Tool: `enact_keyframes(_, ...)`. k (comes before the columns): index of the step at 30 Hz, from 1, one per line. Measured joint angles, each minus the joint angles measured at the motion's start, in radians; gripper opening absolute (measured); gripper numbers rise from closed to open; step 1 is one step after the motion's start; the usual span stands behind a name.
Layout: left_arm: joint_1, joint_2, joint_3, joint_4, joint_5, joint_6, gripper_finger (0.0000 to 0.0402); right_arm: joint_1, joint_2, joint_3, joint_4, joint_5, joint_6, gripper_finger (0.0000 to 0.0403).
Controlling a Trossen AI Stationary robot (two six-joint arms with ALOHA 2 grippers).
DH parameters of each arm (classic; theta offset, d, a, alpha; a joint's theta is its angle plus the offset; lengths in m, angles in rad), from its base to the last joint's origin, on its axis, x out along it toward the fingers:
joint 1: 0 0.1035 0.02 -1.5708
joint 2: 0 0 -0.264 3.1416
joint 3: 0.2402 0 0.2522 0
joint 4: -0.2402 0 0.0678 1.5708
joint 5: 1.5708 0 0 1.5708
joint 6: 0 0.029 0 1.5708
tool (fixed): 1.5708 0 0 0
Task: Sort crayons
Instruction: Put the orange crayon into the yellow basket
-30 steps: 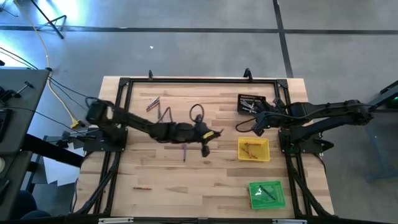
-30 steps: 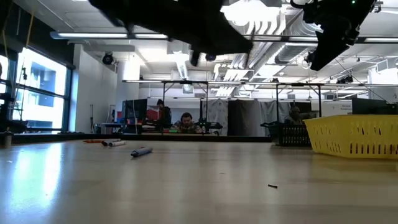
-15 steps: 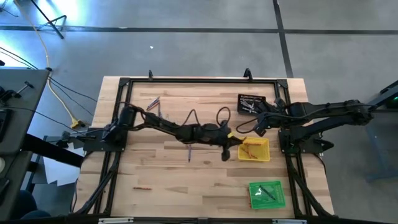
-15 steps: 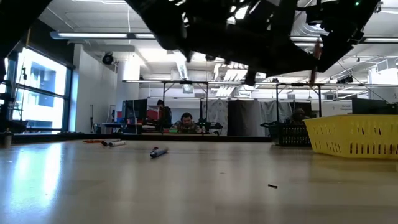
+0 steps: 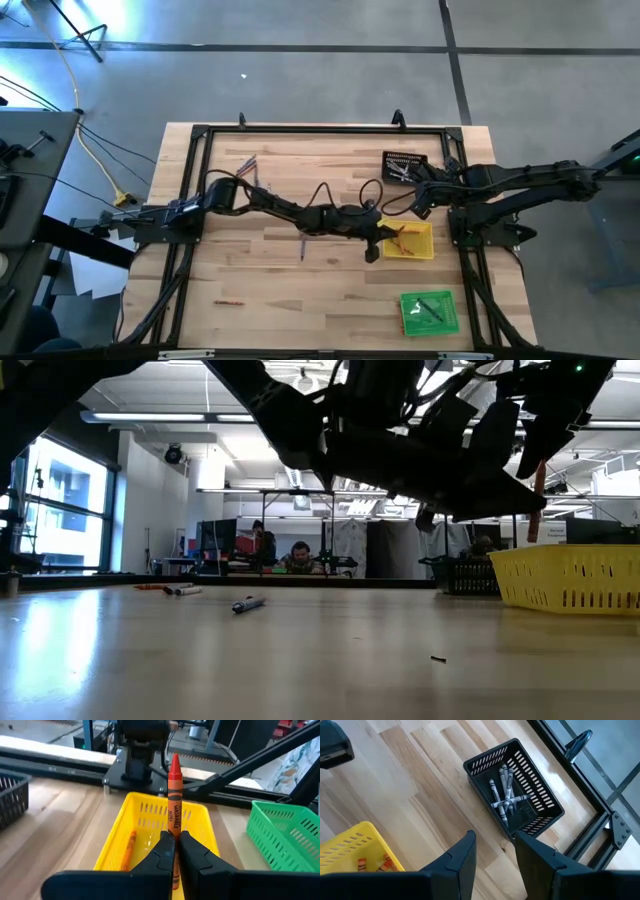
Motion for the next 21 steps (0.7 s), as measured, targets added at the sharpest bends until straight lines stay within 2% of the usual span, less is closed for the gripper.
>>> enact_keyframes(12,0.0,0.005,0.0,-0.059,-0.021,-0.039,0.0007,0.0,0.0,0.0,0.001,0.0,0.0,0.0129)
enact_keyframes(21,0.0,0.005,0.0,-0.06,-0.027,-0.061,0.0073,0.0,0.0,0.0,0.001,0.0,0.0,0.0129)
